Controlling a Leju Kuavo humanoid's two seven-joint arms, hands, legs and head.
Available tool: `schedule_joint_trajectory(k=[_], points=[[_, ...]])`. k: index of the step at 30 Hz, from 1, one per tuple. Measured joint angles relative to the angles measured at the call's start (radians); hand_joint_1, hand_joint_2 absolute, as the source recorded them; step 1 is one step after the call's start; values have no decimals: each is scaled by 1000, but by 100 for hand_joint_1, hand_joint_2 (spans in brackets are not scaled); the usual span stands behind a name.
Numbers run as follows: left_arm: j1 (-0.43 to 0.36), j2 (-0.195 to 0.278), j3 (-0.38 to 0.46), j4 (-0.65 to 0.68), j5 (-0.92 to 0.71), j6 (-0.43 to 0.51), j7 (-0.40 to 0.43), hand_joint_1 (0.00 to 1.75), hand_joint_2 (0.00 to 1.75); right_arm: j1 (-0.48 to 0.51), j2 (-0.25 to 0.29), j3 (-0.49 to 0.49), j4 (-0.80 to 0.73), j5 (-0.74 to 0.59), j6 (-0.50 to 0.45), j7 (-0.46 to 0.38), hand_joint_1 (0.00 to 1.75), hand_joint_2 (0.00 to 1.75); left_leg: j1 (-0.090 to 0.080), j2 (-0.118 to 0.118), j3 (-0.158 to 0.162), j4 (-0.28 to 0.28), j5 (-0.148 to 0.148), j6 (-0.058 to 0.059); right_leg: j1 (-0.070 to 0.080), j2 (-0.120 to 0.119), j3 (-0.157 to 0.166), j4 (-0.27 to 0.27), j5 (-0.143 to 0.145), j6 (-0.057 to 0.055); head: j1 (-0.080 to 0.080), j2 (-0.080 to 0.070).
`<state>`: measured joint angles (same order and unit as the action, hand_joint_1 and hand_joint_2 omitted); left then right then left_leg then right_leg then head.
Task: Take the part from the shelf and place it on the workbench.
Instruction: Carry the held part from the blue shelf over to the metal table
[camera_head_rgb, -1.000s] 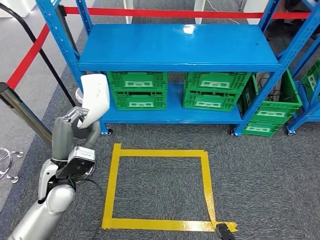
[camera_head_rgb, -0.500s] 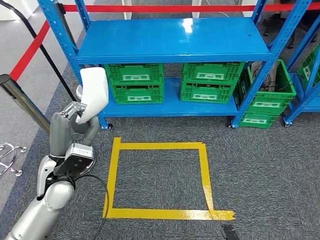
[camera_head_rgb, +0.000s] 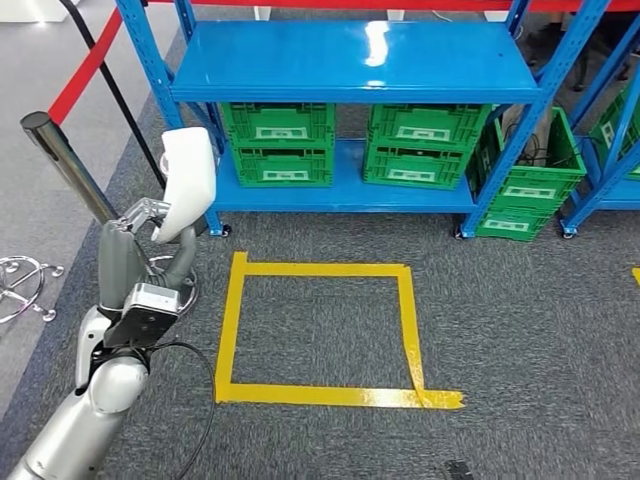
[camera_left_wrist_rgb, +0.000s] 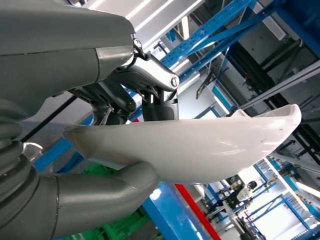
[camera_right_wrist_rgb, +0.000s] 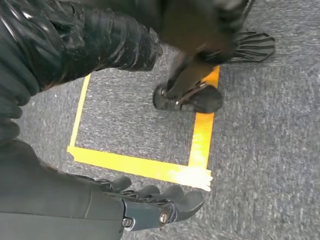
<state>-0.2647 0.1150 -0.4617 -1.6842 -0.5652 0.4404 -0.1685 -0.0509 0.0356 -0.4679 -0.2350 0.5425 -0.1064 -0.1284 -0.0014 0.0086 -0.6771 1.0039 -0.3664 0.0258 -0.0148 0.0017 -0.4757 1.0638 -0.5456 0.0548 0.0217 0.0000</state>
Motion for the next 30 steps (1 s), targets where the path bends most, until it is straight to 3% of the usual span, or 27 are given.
schedule_joint_trajectory(k=[1,2,4,5,6,8,9,10,11,12,14,16,17,19,20,21,22,24,25,26,27,28,29,30], points=[[0,1,2,-1,3,2,-1,175,175,1,0,-1,1,-1,1,-1,0,175,-1,0,-5,2,11,-5,1,2,35,-57,-18,-5,-1,0],[1,2,3,-1,5,4,-3,175,175,3,0,-2,3,-2,2,-2,0,175,-1,0,-7,2,21,-10,3,5,50,-86,-31,-11,-2,0],[3,4,4,-2,10,7,-6,175,175,9,1,-5,7,-4,4,-5,0,175,1,-2,-11,2,27,-20,4,4,30,-85,-20,-30,-4,0],[6,6,6,-2,12,8,-7,175,175,11,2,-6,8,-5,4,-6,0,175,2,-3,-17,16,1,-26,3,1,20,-83,-11,-40,-5,0],[8,7,8,-2,14,8,-9,175,175,14,2,-7,9,-6,5,-7,0,175,4,-4,-25,48,-45,-32,2,-3,7,-83,2,-49,-7,0],[11,10,12,-2,19,9,-11,175,175,16,3,-9,10,-7,4,-10,0,175,7,-5,-44,169,-166,-39,5,-6,-19,-79,30,-60,-10,0],[11,11,13,-2,21,9,-12,175,175,16,3,-10,11,-8,4,-12,0,175,8,-5,-50,238,-202,-41,7,-7,-36,-76,44,-61,-10,0],[11,12,14,-2,23,9,-12,175,175,17,3,-12,11,-8,3,-13,0,175,8,-5,-49,292,-212,-41,9,-7,-54,-71,56,-61,-10,0],[12,13,14,-2,23,9,-12,175,175,17,3,-13,11,-8,3,-13,0,175,8,-5,-36,316,-197,-39,11,-8,-76,-65,68,-61,-11,0],[12,14,14,-2,24,9,-12,175,175,17,3,-14,12,-8,2,-12,0,175,7,-5,-8,306,-170,-34,13,-8,-97,-58,78,-60,-11,0],[11,14,16,-2,27,10,-12,175,175,18,4,-15,12,-5,2,-9,0,175,2,-7,93,191,-140,-18,18,-8,-128,-47,95,-57,-11,0],[9,14,18,-3,29,11,-13,175,175,19,5,-17,13,-3,2,-5,0,175,-5,-9,193,45,-164,-5,19,-6,-144,-42,113,-48,-9,0],[9,14,18,-4,29,11,-13,175,175,19,6,-19,13,-3,2,-3,0,175,-9,-9,216,2,-176,-1,18,-6,-150,-43,124,-41,-9,0],[9,14,18,-4,30,12,-14,175,175,22,6,-23,15,-3,2,0,0,175,-11,-6,208,-24,-163,6,14,-5,-162,-47,141,-30,-10,0],[10,14,18,-4,31,13,-14,175,175,24,6,-24,16,-3,2,1,0,175,-10,-4,196,-29,-149,12,13,-4,-171,-41,127,-25,-9,0],[11,14,18,-4,31,14,-14,175,175,26,6,-25,17,-3,2,2,0,175,-7,-1,182,-34,-134,18,13,-3,-182,-20,94,-22,-8,0],[11,14,19,-4,32,15,-14,175,175,28,6,-26,18,-3,2,2,0,175,-6,1,167,-36,-120,23,12,-2,-195,21,42,-18,-6,0],[13,14,19,-4,34,16,-14,175,175,30,6,-26,19,-2,3,4,0,175,-7,1,133,-35,-94,27,9,-3,-218,146,-49,-12,-3,0],[15,14,19,-4,36,16,-15,175,175,30,6,-26,19,-1,5,4,0,175,-8,1,116,-34,-82,26,9,-3,-223,206,-58,-10,-2,0],[16,14,19,-4,39,16,-15,175,175,30,6,-27,19,0,11,3,0,175,-9,2,98,-32,-71,24,9,-3,-221,246,-33,-8,-2,0],[17,14,19,-4,41,15,-15,175,175,30,6,-28,19,1,19,-1,0,175,-9,2,81,-30,-60,22,9,-3,-207,257,11,-8,-2,0],[19,14,19,-4,42,12,-15,175,175,30,5,-29,19,4,29,-7,0,131,-9,3,65,-26,-49,19,9,-3,-176,234,52,-8,-2,0],[20,14,19,-5,42,10,-15,175,175,30,4,-29,19,7,39,-15,0,87,-9,3,52,-22,-38,16,9,-3,-124,174,66,-9,-2,0],[20,14,19,-7,42,7,-15,175,175,31,3,-30,19,11,46,-23,0,44,-10,3,41,-15,-30,12,10,-3,-58,85,52,-11,-2,0]])
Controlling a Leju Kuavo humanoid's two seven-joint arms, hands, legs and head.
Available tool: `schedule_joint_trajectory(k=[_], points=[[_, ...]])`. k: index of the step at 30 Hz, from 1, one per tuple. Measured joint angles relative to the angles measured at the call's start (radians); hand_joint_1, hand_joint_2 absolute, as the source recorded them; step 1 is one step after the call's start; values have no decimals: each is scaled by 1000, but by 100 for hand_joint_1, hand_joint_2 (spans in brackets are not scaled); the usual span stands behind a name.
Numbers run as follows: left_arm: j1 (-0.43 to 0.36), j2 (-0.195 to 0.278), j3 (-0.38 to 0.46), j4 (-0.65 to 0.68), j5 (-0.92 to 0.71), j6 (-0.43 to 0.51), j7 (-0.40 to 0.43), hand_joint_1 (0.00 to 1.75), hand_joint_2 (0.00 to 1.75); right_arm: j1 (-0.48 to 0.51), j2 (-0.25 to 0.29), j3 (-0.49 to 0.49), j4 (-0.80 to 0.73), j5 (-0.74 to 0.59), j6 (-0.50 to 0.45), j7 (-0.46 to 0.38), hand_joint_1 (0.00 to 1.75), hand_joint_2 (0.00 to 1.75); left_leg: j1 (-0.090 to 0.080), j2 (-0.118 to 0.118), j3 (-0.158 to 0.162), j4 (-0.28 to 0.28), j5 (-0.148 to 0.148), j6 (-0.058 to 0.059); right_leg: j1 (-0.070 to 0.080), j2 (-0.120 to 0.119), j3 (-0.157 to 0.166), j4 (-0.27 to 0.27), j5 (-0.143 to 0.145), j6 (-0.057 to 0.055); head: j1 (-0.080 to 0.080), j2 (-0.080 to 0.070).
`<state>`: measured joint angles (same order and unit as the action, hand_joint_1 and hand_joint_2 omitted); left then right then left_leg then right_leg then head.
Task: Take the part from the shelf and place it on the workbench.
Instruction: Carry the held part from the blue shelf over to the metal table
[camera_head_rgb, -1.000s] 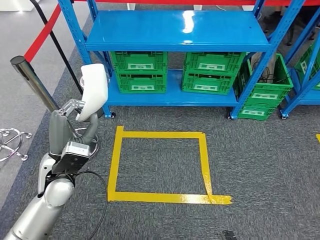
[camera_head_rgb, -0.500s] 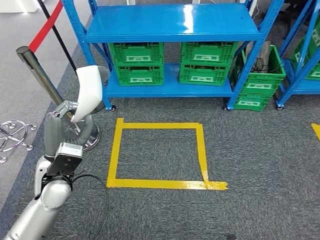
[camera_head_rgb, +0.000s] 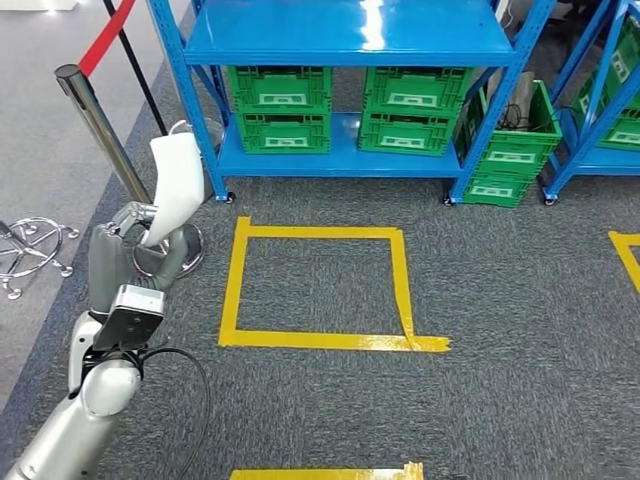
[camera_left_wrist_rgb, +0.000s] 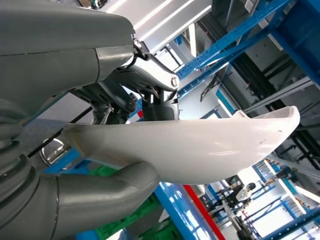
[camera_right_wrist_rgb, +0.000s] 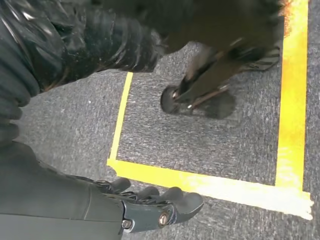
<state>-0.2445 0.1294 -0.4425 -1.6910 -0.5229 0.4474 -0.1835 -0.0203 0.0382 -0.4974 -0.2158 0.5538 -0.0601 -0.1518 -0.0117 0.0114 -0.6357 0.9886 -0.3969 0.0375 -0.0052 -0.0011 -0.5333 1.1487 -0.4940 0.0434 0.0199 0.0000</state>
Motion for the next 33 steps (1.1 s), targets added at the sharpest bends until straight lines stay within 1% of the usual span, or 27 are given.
schedule_joint_trajectory(k=[1,2,3,4,5,6,7,9,10,11,12,13,15,16,17,19,21,22,24,25,26,27,28,30,31,32,33], points=[[0,0,0,-3,0,-2,-1,175,175,-1,-1,0,0,4,4,-7,0,0,-1,0,-7,7,8,-4,1,1,56,-85,-32,-4,-1,0],[0,1,0,-5,0,-3,-1,175,175,-2,-1,0,0,6,7,-12,0,0,-2,0,-12,11,16,-9,3,1,95,-148,-64,-10,-1,0],[1,1,0,-8,0,-4,-2,175,175,-2,-2,0,0,7,9,-17,0,0,-1,0,-14,14,23,-13,4,2,110,-181,-78,-16,-1,0],[1,2,0,-10,0,-6,-3,175,175,-2,-2,0,0,7,12,-21,0,0,0,-1,-17,15,27,-19,3,1,106,-185,-79,-24,-1,0],[2,3,0,-11,0,-9,-4,175,175,-1,-1,0,0,7,13,-25,0,0,2,-2,-21,21,19,-26,3,-1,101,-184,-72,-32,-1,0],[3,4,0,-13,0,-12,-4,175,175,0,-1,0,0,7,15,-28,0,0,4,-4,-28,43,-7,-33,1,-3,96,-184,-65,-40,-2,0],[4,5,0,-14,0,-13,-5,175,175,1,-2,0,0,7,15,-30,0,0,7,-6,-41,84,-47,-40,-1,-6,89,-184,-57,-47,-2,0],[7,8,0,-15,1,-14,-6,175,175,2,-2,0,0,6,16,-32,0,0,12,-6,-77,215,-133,-50,0,-7,76,-182,-41,-53,-4,0],[9,9,0,-15,2,-14,-6,175,175,2,-3,0,0,5,16,-32,0,0,14,-6,-89,272,-153,-53,1,-7,68,-179,-34,-53,-4,0],[10,10,0,-15,2,-15,-6,175,175,3,-3,0,0,5,16,-33,0,0,16,-6,-88,300,-153,-53,1,-7,60,-175,-28,-52,-4,0],[11,10,0,-16,3,-15,-6,175,175,3,-3,0,0,5,17,-34,0,0,17,-7,-71,289,-134,-52,2,-6,52,-170,-25,-51,-4,0],[12,10,0,-17,4,-15,-7,175,175,4,-3,0,0,5,18,-36,0,0,17,-9,-37,242,-106,-48,2,-3,44,-164,-23,-50,-4,0],[12,10,0,-20,6,-16,-12,175,175,3,-2,-1,1,5,19,-41,0,0,17,-37,40,114,-68,-35,1,4,29,-154,-22,-46,-3,0],[13,11,0,-22,8,-17,-15,175,175,0,-2,-1,1,5,20,-44,0,0,16,-51,65,69,-61,-29,0,9,23,-151,-20,-40,-3,0],[14,11,0,-24,10,-18,-18,175,175,-3,-1,-1,1,4,20,-48,0,0,15,-60,76,46,-62,-25,-3,15,16,-150,-16,-33,-5,0],[14,11,0,-29,14,-19,-21,175,175,-7,-1,-2,1,4,19,-53,0,0,13,-49,81,25,-62,-20,-6,31,10,-152,-7,-17,-9,0],[11,9,0,-34,18,-20,-23,175,175,-6,-1,-4,2,4,17,-58,0,0,18,-28,88,-5,-58,-11,-4,31,-11,-132,-24,-8,-7,0],[10,8,0,-36,19,-21,-25,175,175,-5,-1,-6,2,4,15,-60,0,0,21,-18,90,-18,-55,-6,-3,25,-33,-94,-47,-4,-3,0],[9,7,0,-38,21,-26,-26,175,175,-3,-1,-9,2,4,13,-64,0,0,20,0,84,-21,-51,-1,-6,12,-96,34,-108,4,3,0],[10,7,0,-38,22,-29,-27,175,175,-3,-1,-10,2,4,11,-65,0,0,19,10,81,-19,-50,-1,-7,10,-123,92,-127,8,4,0],[10,7,0,-38,23,-31,-27,175,175,-2,-1,-12,2,4,10,-65,0,0,18,20,79,-16,-50,-1,-8,9,-136,123,-129,10,4,0],[10,7,-1,-38,23,-32,-27,175,175,0,-1,-14,2,4,9,-66,0,0,18,30,78,-14,-50,-1,-8,6,-129,112,-112,12,4,0],[10,6,-1,-38,24,-32,-27,175,175,1,-1,-16,2,4,8,-66,0,0,18,39,78,-10,-51,-2,-8,-1,-102,62,-79,13,4,0],[8,6,-1,-38,27,-33,-29,175,175,2,-1,-20,2,4,7,-68,0,0,16,56,77,-2,-54,-7,-4,-40,-30,-80,-21,11,6,0],[7,5,-1,-38,29,-34,-30,175,175,0,-1,-21,2,3,6,-69,0,0,12,63,75,2,-55,-12,-2,-57,-6,-128,-8,5,5,0],[7,5,-1,-39,31,-34,-32,175,175,-2,-1,-21,2,3,6,-71,0,0,9,70,73,6,-55,-16,1,-67,3,-149,-6,-3,4,0],[6,5,-1,-39,33,-35,-33,175,175,-2,-1,-22,2,2,6,-71,0,0,6,79,71,8,-55,-21,3,-65,1,-151,-6,-11,4,0]])
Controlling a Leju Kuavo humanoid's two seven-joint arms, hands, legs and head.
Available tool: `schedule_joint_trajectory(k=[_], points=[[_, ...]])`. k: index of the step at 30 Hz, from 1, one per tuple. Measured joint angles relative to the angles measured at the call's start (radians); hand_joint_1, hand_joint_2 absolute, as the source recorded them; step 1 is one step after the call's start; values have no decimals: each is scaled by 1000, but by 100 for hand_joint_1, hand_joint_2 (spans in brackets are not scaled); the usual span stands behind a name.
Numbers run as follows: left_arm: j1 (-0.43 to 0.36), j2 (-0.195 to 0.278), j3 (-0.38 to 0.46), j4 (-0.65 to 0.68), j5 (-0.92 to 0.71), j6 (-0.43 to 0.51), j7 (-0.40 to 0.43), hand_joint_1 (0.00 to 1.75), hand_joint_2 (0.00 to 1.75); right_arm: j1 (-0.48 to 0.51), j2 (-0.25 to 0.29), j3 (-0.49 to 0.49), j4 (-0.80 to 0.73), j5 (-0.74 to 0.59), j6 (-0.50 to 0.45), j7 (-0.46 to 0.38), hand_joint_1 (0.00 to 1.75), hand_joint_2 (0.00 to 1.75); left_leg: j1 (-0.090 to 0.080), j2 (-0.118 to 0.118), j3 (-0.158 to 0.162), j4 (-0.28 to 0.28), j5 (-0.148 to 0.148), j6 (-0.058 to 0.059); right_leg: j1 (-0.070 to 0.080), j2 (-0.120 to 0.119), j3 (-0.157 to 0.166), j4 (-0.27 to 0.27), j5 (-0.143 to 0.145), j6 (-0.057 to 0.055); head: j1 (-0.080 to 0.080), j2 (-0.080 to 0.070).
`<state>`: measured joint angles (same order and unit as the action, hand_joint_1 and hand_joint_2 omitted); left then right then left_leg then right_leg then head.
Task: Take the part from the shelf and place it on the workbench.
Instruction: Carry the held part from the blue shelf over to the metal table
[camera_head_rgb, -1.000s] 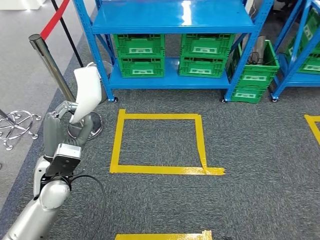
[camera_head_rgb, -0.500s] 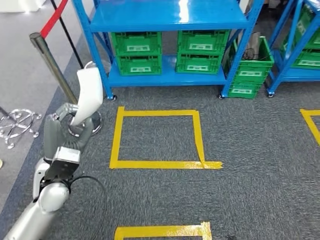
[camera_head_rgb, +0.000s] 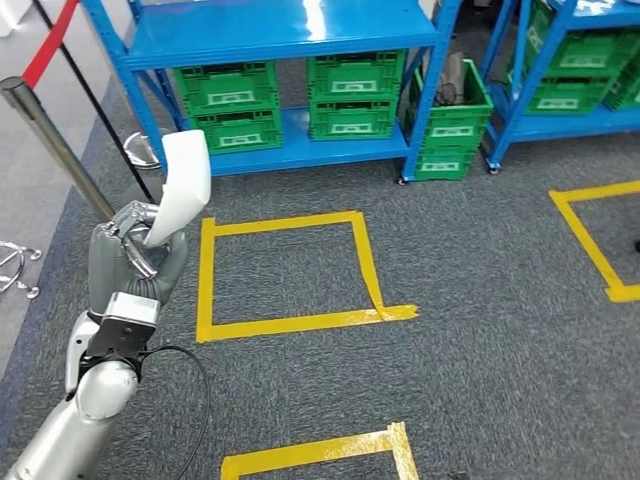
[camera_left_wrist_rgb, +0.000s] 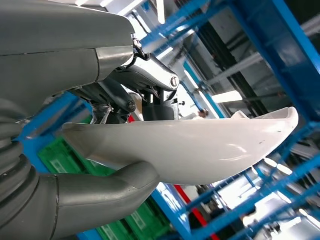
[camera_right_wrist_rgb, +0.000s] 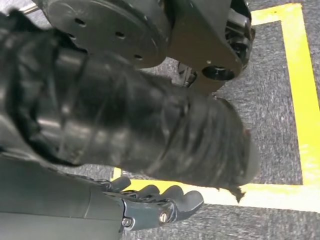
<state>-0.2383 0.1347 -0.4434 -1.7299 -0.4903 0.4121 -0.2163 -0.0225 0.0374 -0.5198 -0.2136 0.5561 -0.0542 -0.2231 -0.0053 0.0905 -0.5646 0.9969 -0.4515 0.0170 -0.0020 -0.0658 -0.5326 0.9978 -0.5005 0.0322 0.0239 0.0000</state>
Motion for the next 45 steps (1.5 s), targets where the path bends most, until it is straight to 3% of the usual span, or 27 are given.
schedule_joint_trajectory(k=[2,3,5,7,8,9,11,13,15,17,19,21,23,24,25,27,29,30,32,34,36,38,39,40,41,43,45], points=[[-1,-1,0,0,4,-1,-2,175,175,3,0,-2,0,-1,-1,-1,0,0,1,12,-2,5,-4,-8,-3,21,-7,2,7,-16,0,0],[-2,-1,0,0,6,-2,-2,175,175,5,1,-3,0,-1,-1,-1,0,0,3,2,-7,18,-17,-14,-5,31,-10,1,11,-23,-1,0],[-4,0,0,0,8,-5,-3,175,175,6,2,-4,0,-2,-1,-3,0,0,8,-40,-41,104,-79,-23,-8,49,-14,0,20,-35,-4,0],[-5,0,0,0,13,-11,-4,175,175,4,2,-6,0,-4,-3,-5,0,0,11,-71,-93,240,-145,-27,-7,73,-23,2,26,-41,-5,0],[-5,0,0,0,16,-14,-4,175,175,4,2,-8,0,-5,-4,-6,0,0,12,-77,-109,283,-156,-26,-7,86,-26,3,28,-41,-5,0],[-6,0,0,0,18,-18,-4,175,175,5,2,-11,0,-6,-6,-6,0,0,12,-81,-108,288,-147,-23,-6,100,-29,5,30,-40,-5,0],[-9,0,-1,0,20,-21,-5,175,175,7,3,-18,0,-7,-10,-7,0,0,11,-98,-58,188,-81,-13,-5,127,-30,8,31,-38,-5,0],[-14,0,-1,0,20,-22,-6,175,175,7,6,-21,0,-7,-12,-7,0,0,13,-139,-2,70,-30,0,-5,151,-34,11,34,-32,-4,0],[-19,-1,-1,0,21,-22,-8,175,175,7,8,-23,0,-7,-13,-8,0,0,12,-159,15,26,-24,6,-9,173,-47,13,41,-19,-6,0],[-25,-3,-3,0,21,-23,-8,175,175,10,8,-26,0,-7,-15,-8,0,0,14,-140,14,10,-24,9,-11,182,-63,13,46,-5,-8,0],[-28,-6,-3,1,21,-23,-9,175,175,14,8,-28,0,-7,-15,-8,0,0,19,-116,16,-8,-18,15,-8,139,-88,47,21,7,-3,0],[-27,-8,-3,1,21,-24,-9,175,175,12,8,-28,0,-8,-15,-8,0,0,18,-91,15,-14,-13,20,-10,84,-139,157,-41,17,2,0],[-27,-10,-4,2,25,-30,-10,175,175,10,8,-29,0,-9,-17,-8,0,0,16,-63,13,-12,-13,21,-13,72,-188,272,-83,27,2,0],[-28,-11,-5,4,28,-33,-11,175,175,11,8,-30,0,-11,-19,-8,0,0,15,-49,13,-11,-13,20,-14,69,-191,284,-79,29,2,0],[-31,-12,-6,5,32,-36,-13,175,175,13,8,-33,0,-14,-22,-6,0,0,15,-36,13,-10,-14,20,-14,65,-172,255,-57,30,2,0],[-40,-16,-7,9,39,-40,-18,175,175,15,8,-41,0,-20,-28,-3,0,0,13,-14,13,-8,-16,17,-11,35,-95,114,1,26,3,0],[-51,-17,-7,13,47,-42,-22,175,175,15,8,-49,0,-23,-33,0,0,0,8,4,12,-3,-18,8,-4,10,-41,15,29,11,2,0],[-56,-18,-8,15,51,-42,-25,175,175,15,8,-52,0,-24,-36,2,0,0,5,12,12,-2,-18,3,0,8,-35,2,28,2,1,0],[-64,-20,-10,20,60,-44,-28,175,175,20,9,-59,0,-24,-42,2,0,0,5,27,12,-1,-19,-7,-1,30,-39,2,35,-15,0,0],[-71,-20,-12,23,71,-45,-34,175,175,25,13,-65,0,-23,-49,-3,0,0,9,-4,1,29,-47,-19,-6,49,-41,-3,43,-29,-2,0],[-75,-17,-12,26,81,-49,-40,175,175,24,17,-71,-1,-22,-53,-9,0,0,14,-59,-40,138,-113,-26,-9,69,-44,-5,48,-37,-4,0],[-74,-14,-12,32,91,-53,-42,175,175,23,18,-77,-2,-19,-58,-15,0,0,16,-79,-90,264,-167,-29,-8,94,-47,-3,51,-39,-5,0],[-74,-14,-12,35,96,-54,-43,175,175,24,18,-78,-2,-17,-61,-18,0,0,16,-81,-99,288,-167,-29,-8,107,-49,-1,51,-39,-5,0],[-74,-14,-12,38,100,-56,-44,175,175,25,18,-79,-2,-15,-66,-23,0,0,16,-84,-89,271,-147,-28,-8,121,-49,1,52,-39,-5,0],[-75,-14,-12,39,104,-57,-45,175,175,26,19,-79,-3,-13,-72,-30,0,0,16,-91,-64,219,-112,-25,-8,135,-50,4,52,-38,-5,0],[-75,-13,-12,40,112,-62,-45,175,175,28,20,-82,-7,-10,-82,-45,0,0,19,-136,-5,90,-50,-16,-7,160,-54,12,52,-33,-5,0],[-76,-12,-13,41,118,-66,-47,175,175,28,22,-88,-12,-8,-89,-54,0,0,20,-172,22,22,-38,-12,-10,182,-67,17,56,-21,-4,0]])
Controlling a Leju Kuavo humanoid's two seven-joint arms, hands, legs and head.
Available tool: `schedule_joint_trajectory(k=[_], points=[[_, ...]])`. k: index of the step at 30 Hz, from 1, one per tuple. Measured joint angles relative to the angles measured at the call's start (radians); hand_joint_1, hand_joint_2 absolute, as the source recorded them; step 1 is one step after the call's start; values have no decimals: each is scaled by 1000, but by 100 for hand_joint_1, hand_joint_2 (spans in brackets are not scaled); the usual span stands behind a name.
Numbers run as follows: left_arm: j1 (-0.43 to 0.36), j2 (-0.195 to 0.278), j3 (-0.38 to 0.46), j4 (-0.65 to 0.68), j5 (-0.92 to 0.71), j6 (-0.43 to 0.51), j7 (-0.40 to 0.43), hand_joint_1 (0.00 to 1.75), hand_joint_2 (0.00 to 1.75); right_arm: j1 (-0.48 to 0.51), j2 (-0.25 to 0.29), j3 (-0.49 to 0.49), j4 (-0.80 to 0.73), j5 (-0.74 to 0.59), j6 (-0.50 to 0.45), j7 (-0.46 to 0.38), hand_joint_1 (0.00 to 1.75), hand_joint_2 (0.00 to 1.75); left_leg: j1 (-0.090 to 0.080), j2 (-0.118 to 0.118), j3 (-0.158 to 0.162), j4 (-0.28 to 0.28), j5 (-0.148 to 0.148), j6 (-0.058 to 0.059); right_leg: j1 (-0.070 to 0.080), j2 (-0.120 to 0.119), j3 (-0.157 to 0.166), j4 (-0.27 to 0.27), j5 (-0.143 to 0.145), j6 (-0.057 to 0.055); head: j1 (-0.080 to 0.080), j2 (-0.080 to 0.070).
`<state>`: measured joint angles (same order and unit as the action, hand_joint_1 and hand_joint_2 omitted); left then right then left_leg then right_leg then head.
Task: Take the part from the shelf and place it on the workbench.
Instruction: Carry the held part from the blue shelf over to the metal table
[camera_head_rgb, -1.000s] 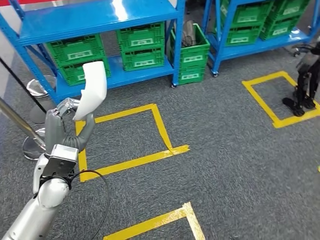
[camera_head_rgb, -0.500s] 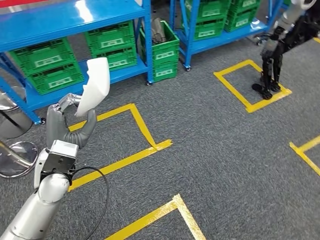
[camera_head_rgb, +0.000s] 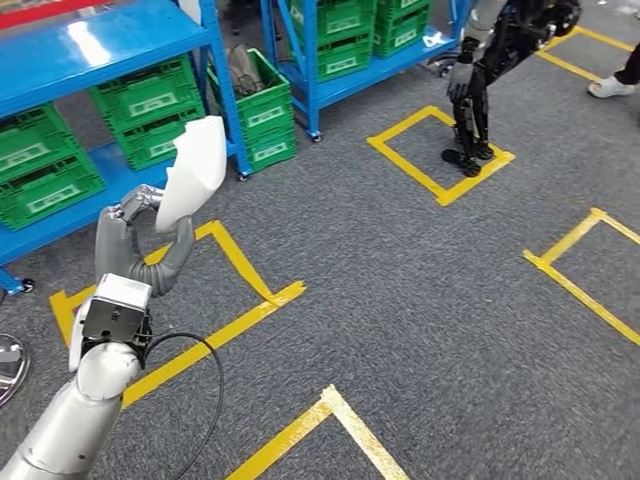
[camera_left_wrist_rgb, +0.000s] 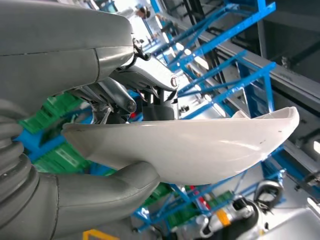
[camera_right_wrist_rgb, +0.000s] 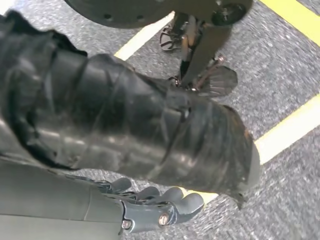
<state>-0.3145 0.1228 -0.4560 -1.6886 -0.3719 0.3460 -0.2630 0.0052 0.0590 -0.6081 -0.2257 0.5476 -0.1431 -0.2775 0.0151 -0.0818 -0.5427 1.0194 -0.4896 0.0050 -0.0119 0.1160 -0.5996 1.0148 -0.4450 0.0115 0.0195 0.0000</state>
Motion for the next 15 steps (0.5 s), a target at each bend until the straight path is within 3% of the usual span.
schedule_joint_trajectory(k=[2,3,5,7,9,10,12,14,15], points=[[-1,-1,0,2,4,-2,-3,175,175,6,2,-10,-6,1,-6,5,0,0,0,11,1,-13,-2,4,-5,22,-17,-1,8,16,0,0],[-1,-1,0,3,6,-2,-5,175,175,11,3,-15,-9,2,-10,11,0,0,1,24,1,-17,2,9,-4,14,-24,1,7,22,1,0],[-1,-2,0,4,8,-1,-8,175,175,19,6,-24,-13,3,-15,23,0,0,5,52,3,-28,10,20,0,-37,-54,51,-25,32,9,0],[2,-2,1,5,10,-1,-9,175,175,20,9,-31,-15,5,-17,27,0,0,3,82,2,-31,12,26,-1,-95,-112,177,-89,39,18,0],[5,-1,2,8,10,0,-9,175,175,20,12,-34,-17,6,-17,28,0,0,1,116,1,-30,11,25,-5,-111,-155,276,-122,46,19,0],[6,-1,2,8,10,0,-9,175,175,21,13,-35,-18,7,-17,28,0,0,1,130,1,-30,10,24,-6,-115,-149,272,-111,48,19,0],[7,-1,2,9,10,0,-9,175,175,24,13,-38,-21,7,-17,29,0,0,2,156,5,-29,7,18,-9,-138,-81,156,-55,50,19,0],[6,-1,3,9,10,0,-9,175,175,24,15,-40,-25,7,-17,29,0,0,-4,176,8,-27,2,8,-3,-174,-6,31,-20,41,20,0],[5,-1,3,9,10,0,-9,175,175,23,15,-40,-26,7,-17,30,0,0,-7,185,10,-26,0,3,0,-183,11,1,-16,33,19,0]])
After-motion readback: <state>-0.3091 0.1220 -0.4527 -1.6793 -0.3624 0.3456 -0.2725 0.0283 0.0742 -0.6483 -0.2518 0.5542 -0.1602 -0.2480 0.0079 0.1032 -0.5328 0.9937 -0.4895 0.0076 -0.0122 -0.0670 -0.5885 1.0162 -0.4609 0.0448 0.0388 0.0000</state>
